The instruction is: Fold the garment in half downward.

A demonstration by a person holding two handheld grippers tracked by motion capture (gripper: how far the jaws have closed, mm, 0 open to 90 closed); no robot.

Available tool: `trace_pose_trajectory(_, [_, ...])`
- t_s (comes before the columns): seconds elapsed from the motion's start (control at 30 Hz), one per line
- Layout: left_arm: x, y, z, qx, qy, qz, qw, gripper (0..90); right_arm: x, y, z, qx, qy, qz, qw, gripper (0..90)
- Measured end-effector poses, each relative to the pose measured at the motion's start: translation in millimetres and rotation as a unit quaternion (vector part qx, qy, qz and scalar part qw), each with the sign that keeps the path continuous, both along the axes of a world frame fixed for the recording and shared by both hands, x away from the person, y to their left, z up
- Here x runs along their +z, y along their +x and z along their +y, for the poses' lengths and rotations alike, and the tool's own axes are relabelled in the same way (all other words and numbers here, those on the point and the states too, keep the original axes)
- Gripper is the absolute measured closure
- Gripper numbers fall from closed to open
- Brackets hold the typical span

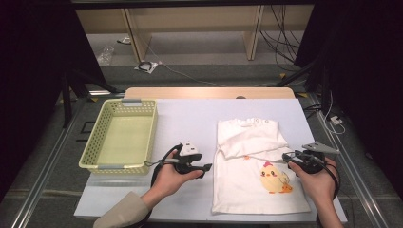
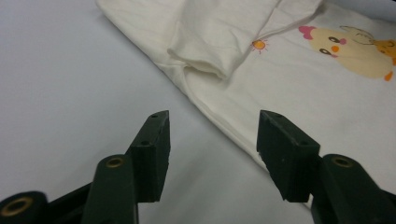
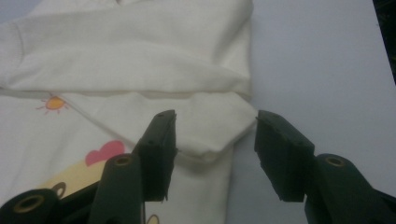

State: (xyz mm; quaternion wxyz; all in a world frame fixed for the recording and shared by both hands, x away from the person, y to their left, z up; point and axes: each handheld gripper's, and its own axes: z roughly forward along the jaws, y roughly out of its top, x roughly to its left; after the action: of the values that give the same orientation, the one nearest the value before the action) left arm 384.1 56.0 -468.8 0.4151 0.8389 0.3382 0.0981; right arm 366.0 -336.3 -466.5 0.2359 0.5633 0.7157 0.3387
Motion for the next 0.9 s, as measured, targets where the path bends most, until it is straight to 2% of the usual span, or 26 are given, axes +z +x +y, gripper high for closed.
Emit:
trace_pose_trajectory(0.2, [-10.8,15.2,-17.9,0.000,0.029,0.013,0.9995,48.8,-5.1,-1.1,-6.4,-0.007,-0.002,0.027,0.9996,56.7])
trace_pose_trajectory(0.4, [-20.5,21.2,-32.3,0.008,0.031,0.029,0.9991,51.9,-7.2,-3.4,-6.7,-0.004,-0.001,0.045,0.9990,63.1])
trace_pose_trajectory(0.47, [-21.1,20.4,-34.7,0.012,0.033,0.021,0.9992,53.5,-7.6,-3.7,-6.4,-0.004,0.002,0.052,0.9986,65.6])
trace_pose_trajectory(0.53, [-20.7,20.4,-36.2,0.011,0.029,0.025,0.9992,55.4,-8.8,-3.9,-6.4,-0.003,0.002,0.061,0.9982,67.4])
trace_pose_trajectory(0.63, [-21.0,20.5,-38.6,0.010,0.041,0.015,0.9990,59.1,-11.3,-3.1,-6.1,-0.004,0.001,0.072,0.9974,69.9])
trace_pose_trajectory(0.7, [-21.2,21.0,-39.4,0.012,0.046,0.009,0.9988,64.0,-11.5,-2.8,-6.1,-0.005,0.000,0.072,0.9974,72.6])
trace_pose_trajectory(0.9, [-21.5,20.5,-40.7,0.010,0.051,0.001,0.9986,70.7,-12.0,-0.9,-6.2,-0.006,-0.003,0.073,0.9973,75.7])
